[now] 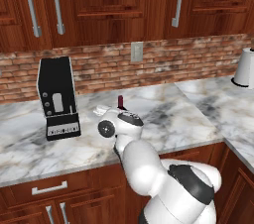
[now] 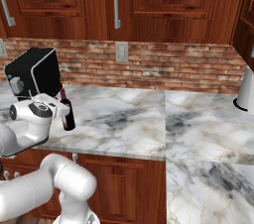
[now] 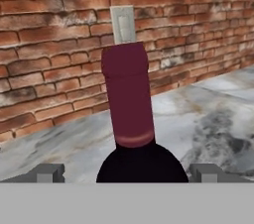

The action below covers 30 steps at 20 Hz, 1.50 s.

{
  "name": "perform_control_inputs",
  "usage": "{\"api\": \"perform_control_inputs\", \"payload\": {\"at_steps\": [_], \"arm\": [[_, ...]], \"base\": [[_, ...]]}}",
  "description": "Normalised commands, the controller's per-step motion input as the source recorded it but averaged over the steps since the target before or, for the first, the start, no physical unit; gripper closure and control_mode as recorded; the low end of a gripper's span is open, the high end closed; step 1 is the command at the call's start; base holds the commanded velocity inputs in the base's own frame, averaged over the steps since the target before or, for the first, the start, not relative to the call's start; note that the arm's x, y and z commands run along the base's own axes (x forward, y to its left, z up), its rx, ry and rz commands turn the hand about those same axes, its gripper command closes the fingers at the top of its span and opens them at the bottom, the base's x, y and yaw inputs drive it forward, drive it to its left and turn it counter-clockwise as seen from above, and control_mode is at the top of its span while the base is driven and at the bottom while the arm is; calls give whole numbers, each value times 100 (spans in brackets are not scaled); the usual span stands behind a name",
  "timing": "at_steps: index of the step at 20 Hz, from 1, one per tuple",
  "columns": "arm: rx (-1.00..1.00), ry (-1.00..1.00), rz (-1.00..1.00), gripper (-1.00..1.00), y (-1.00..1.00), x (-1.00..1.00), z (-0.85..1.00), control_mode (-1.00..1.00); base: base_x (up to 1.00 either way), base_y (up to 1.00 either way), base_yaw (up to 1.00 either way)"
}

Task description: There is a wine glass and glass cup on the dining counter. Place the wine bottle next to the wine glass and the juice bottle next to the glass cup.

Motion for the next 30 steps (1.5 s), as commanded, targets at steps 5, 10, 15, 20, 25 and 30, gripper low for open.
{"api": "perform_control_inputs", "payload": {"at_steps": [5, 10, 15, 20, 25, 30], "arm": [[0, 0, 0, -100, 0, 19, -12, -100], [0, 0, 0, -100, 0, 19, -10, -100], [0, 0, 0, -100, 0, 14, -10, -100], [0, 0, 0, -100, -3, 8, -9, -100], [0, 0, 0, 100, -7, 3, -8, -100], [0, 0, 0, 100, -4, 0, -1, -100]], "base": [[0, 0, 0], [0, 0, 0], [0, 0, 0], [0, 0, 0], [0, 0, 0], [0, 0, 0]]}}
